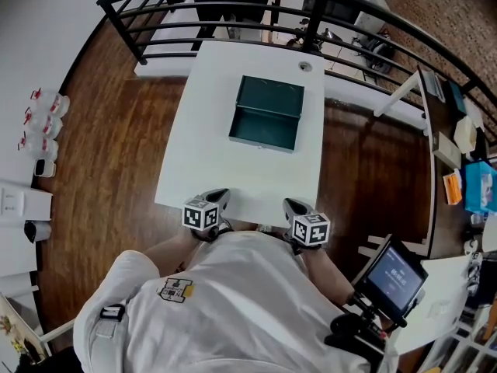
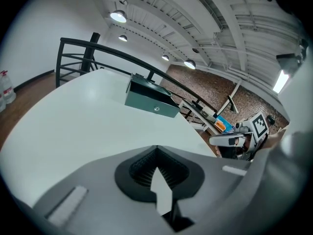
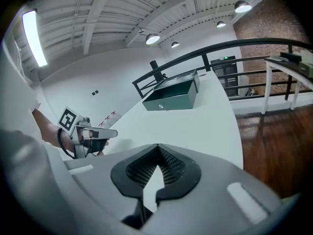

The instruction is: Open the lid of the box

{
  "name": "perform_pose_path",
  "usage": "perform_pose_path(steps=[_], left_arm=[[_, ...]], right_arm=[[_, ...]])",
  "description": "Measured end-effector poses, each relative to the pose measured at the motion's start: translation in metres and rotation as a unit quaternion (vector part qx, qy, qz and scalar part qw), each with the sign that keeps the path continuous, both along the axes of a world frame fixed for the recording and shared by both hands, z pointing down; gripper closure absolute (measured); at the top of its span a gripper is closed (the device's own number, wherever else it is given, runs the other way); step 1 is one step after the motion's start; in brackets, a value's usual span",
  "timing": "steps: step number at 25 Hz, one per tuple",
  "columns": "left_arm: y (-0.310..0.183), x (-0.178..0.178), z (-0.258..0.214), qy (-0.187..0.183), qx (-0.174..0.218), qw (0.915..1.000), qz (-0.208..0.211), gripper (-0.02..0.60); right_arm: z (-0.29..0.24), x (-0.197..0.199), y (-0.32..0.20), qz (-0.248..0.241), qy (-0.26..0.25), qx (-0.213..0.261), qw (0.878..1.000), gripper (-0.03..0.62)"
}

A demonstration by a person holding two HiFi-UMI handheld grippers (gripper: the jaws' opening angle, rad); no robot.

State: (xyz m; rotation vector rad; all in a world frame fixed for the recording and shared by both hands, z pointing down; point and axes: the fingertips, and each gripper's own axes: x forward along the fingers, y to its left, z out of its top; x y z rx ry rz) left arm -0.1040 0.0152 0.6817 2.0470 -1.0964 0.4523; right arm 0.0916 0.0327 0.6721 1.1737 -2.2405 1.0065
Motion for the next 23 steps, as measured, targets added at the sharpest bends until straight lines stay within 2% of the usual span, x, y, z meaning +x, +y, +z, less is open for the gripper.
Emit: perform_pose_path(steps=[23], left_arm=[[0.0012,-0.0017,0.0008,-0.004,0.002,1.0,0.001,0.581]], right_arm=[[-0.0058,-0.0032,-0.0039,-0.001,-0.004,0.012,1.0,0.595]])
